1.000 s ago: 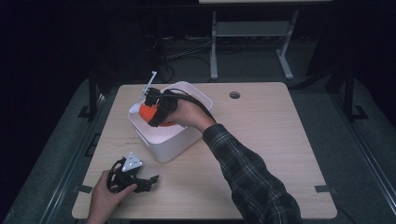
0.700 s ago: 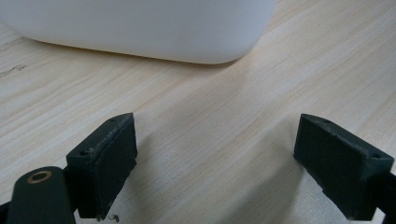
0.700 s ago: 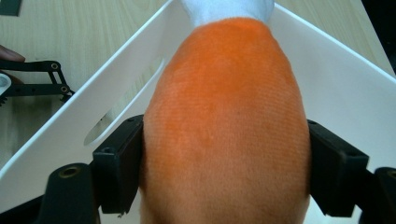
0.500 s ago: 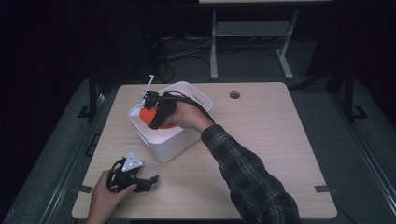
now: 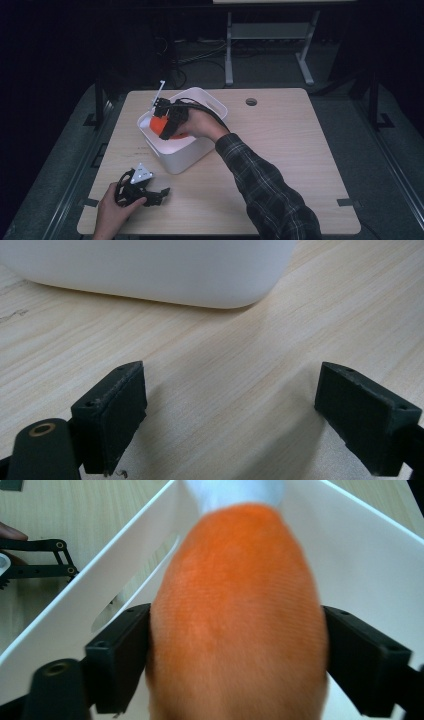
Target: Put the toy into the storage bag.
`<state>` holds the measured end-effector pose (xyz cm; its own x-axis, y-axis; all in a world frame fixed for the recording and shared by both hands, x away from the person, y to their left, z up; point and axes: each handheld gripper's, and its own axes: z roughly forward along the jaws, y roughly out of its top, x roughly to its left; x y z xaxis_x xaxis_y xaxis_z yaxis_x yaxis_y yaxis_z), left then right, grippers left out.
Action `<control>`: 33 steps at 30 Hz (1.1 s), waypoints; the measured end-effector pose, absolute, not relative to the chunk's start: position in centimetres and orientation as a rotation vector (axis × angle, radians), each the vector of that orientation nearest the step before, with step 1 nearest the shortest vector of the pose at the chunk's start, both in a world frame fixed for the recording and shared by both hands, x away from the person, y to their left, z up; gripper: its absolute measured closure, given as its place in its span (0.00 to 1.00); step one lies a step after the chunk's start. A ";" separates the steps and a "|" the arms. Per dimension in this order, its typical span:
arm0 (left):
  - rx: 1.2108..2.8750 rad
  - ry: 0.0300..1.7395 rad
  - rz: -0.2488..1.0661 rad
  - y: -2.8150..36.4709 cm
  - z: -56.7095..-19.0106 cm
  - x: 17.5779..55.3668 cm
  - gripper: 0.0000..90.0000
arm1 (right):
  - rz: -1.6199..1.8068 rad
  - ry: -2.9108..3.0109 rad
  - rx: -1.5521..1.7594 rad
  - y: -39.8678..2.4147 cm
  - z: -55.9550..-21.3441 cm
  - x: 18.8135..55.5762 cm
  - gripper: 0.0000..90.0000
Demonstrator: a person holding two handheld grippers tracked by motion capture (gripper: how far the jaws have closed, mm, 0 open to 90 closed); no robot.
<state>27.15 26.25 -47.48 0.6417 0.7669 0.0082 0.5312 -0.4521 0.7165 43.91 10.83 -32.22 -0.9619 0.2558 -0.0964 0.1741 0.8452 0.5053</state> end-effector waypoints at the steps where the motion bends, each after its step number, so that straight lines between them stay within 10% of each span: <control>1: 2.162 1.006 0.435 26.2 -47.5 27.1 0.14 | 0.762 2.864 0.338 10.8 -32.2 43.9 0.16; 33: 2.154 1.012 0.434 26.2 -47.5 27.1 0.14 | 0.963 2.766 0.409 4.3 -29.0 42.0 0.15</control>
